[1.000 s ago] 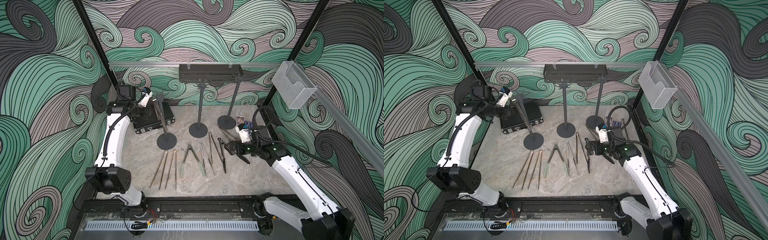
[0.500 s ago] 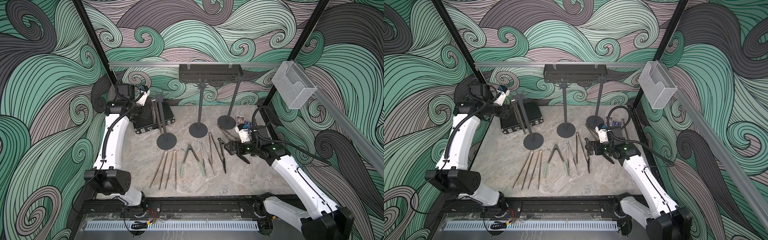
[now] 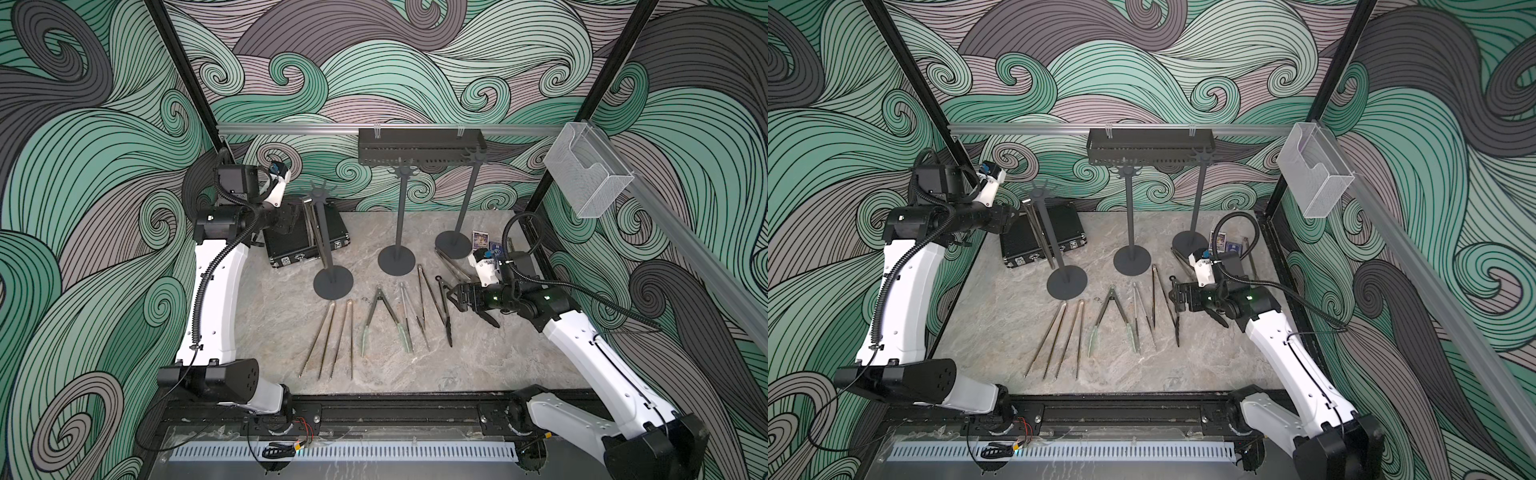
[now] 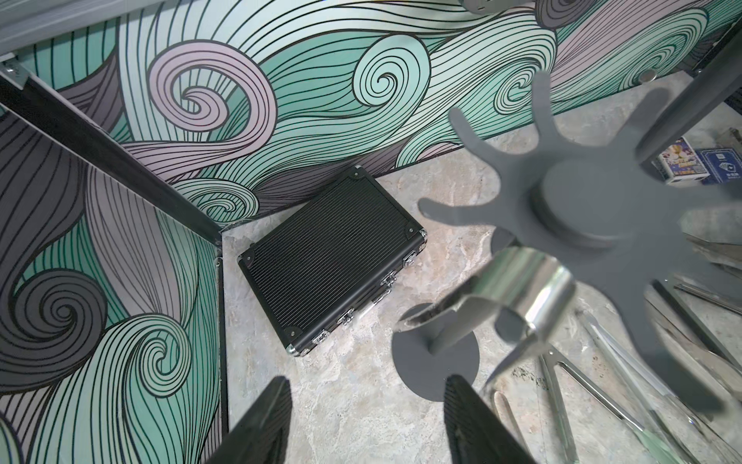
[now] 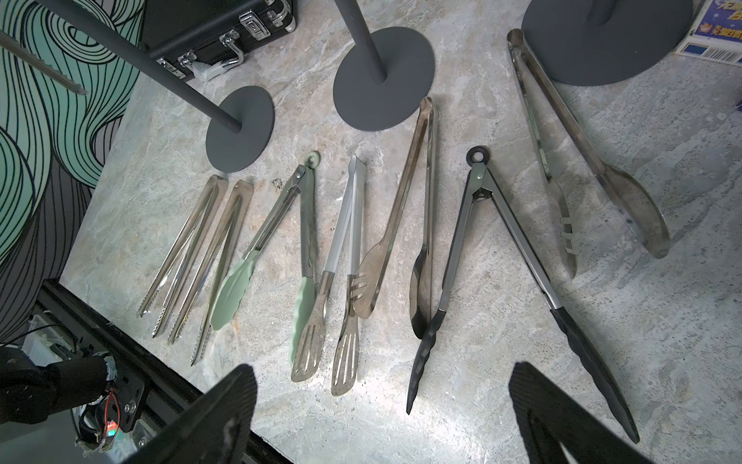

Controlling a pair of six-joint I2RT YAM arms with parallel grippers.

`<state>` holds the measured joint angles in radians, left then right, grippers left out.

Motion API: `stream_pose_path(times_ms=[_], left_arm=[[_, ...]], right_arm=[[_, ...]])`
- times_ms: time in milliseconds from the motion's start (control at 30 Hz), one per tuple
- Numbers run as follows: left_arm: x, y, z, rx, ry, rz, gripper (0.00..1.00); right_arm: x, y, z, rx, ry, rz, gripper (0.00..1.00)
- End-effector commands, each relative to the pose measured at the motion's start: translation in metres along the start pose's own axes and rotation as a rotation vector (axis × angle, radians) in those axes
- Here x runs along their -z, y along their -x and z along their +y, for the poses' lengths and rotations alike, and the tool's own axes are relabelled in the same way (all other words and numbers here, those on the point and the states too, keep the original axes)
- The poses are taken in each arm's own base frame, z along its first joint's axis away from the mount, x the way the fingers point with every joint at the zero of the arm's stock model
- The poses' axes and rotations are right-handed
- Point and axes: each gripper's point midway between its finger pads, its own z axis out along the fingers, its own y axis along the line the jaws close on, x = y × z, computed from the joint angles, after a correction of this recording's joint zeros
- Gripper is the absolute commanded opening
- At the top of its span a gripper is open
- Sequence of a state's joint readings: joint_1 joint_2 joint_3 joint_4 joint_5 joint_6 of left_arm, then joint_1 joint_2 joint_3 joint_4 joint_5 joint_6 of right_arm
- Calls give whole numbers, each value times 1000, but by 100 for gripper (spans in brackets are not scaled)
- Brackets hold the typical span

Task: Hang food tongs on kitchen utensil racks
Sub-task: Pick up the food tongs from the center of the board.

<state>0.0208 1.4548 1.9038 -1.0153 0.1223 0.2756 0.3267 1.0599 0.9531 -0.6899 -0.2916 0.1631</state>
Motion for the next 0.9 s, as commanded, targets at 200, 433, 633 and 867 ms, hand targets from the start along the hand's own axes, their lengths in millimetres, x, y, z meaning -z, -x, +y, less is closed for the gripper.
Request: stream_pose_path(times_ms=[200, 433, 633, 867], left_arm=[[84, -2, -3, 132, 73, -100, 63], [99, -18, -34, 252, -69, -146, 64], [103, -38, -54, 328, -148, -174, 68], [90, -51, -74, 403, -264, -182, 68]], right_arm=[[-4, -17, -36, -37, -219, 91, 98], [-14, -27, -85, -123, -455, 154, 92], [9, -19, -141, -350, -574, 68, 88], [18, -2, -210, -497, -699, 32, 84]])
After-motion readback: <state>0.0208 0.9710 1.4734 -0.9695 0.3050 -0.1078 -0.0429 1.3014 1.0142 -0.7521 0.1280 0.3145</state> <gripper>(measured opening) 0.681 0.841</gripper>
